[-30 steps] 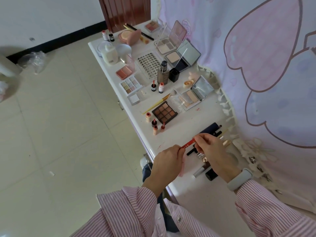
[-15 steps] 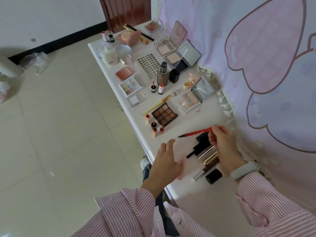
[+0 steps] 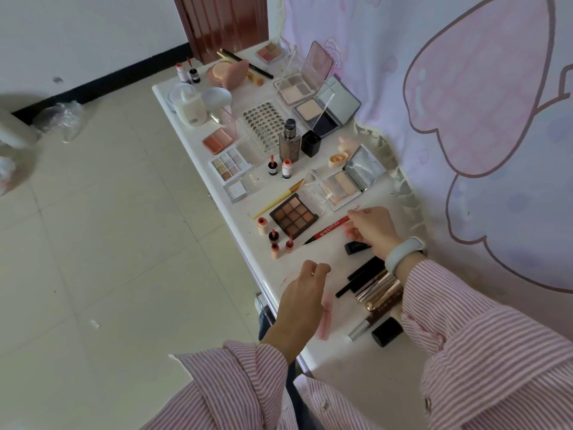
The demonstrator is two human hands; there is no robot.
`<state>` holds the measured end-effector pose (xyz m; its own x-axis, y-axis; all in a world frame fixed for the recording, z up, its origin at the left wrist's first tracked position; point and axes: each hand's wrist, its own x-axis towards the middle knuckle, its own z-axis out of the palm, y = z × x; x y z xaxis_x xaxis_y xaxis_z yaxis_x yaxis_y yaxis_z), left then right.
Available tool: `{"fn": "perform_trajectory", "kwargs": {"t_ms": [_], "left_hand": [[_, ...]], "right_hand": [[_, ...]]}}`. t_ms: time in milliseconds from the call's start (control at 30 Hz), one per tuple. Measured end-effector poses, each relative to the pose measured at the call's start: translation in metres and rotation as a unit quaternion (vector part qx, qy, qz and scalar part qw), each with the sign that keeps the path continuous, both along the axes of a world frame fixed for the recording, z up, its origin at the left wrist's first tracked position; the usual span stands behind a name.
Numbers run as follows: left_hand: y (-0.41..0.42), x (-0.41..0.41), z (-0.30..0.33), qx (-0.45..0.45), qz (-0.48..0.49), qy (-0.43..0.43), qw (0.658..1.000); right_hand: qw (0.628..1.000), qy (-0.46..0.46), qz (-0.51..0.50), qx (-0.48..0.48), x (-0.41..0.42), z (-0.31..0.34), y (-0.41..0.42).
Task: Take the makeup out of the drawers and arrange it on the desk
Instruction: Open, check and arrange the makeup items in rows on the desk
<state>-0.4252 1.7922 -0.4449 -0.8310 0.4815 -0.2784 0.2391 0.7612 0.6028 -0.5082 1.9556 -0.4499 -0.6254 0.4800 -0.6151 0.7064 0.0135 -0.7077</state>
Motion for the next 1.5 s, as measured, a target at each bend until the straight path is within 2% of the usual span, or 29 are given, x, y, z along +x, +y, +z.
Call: {"fn": "perform_trajectory", "kwargs": {"t_ms": [67,133,233,300,467,633,700,833,933,1033,1133,1267,1367,1500], "left_hand": [[0.005,-0.001,-0.002,-0.004,-0.018,0.032,0.999],[0.011,-0.005,-0.004,0.002,-0.031,0.060,0.998],[0.020,-0.014,-0.011,0.016,-0.046,0.106,0.993],[0.024,-0.020,-0.016,0.012,-0.047,0.142,0.989],[0.025,-0.012,-0.018,-0.062,-0.065,0.194,0.977],[0.014,0.014,-0.028,-0.109,-0.063,0.172,0.977],[0.011,0.018,-0.031,-0.123,-0.064,0.178,0.974],[0.014,0.005,-0.027,-0.141,-0.083,0.129,0.978],[0.016,-0.016,-0.023,-0.113,-0.111,0.102,0.982],[0.015,-0.024,-0.024,-0.098,-0.128,0.131,0.978],[0.015,-0.010,-0.020,-0.043,-0.111,0.160,0.980],[0.016,0.010,-0.014,0.065,-0.001,0.155,0.986],[0.015,0.017,-0.011,0.092,0.010,0.159,0.983],[0.011,0.016,0.002,0.104,-0.024,0.115,0.988]], "right_hand": [[0.999,0.019,0.026,0.026,0.005,0.004,0.000],[0.986,0.057,0.102,0.118,0.017,0.009,0.003],[0.917,0.088,0.261,0.288,0.041,0.009,0.012],[0.873,0.088,0.329,0.349,0.055,0.004,0.018],[0.800,0.056,0.404,0.440,0.073,-0.003,0.030],[0.782,0.026,0.427,0.454,0.070,-0.006,0.031],[0.784,0.031,0.427,0.449,0.068,-0.008,0.032],[0.814,0.072,0.394,0.422,0.071,-0.008,0.032],[0.841,0.094,0.349,0.403,0.077,-0.002,0.031],[0.858,0.106,0.326,0.383,0.084,0.006,0.031],[0.905,0.132,0.281,0.289,0.090,0.018,0.028],[0.972,0.126,0.177,0.092,0.100,0.034,0.019],[0.982,0.113,0.153,0.003,0.107,0.045,0.004],[0.974,0.122,0.190,0.004,0.114,0.047,-0.017]]}}
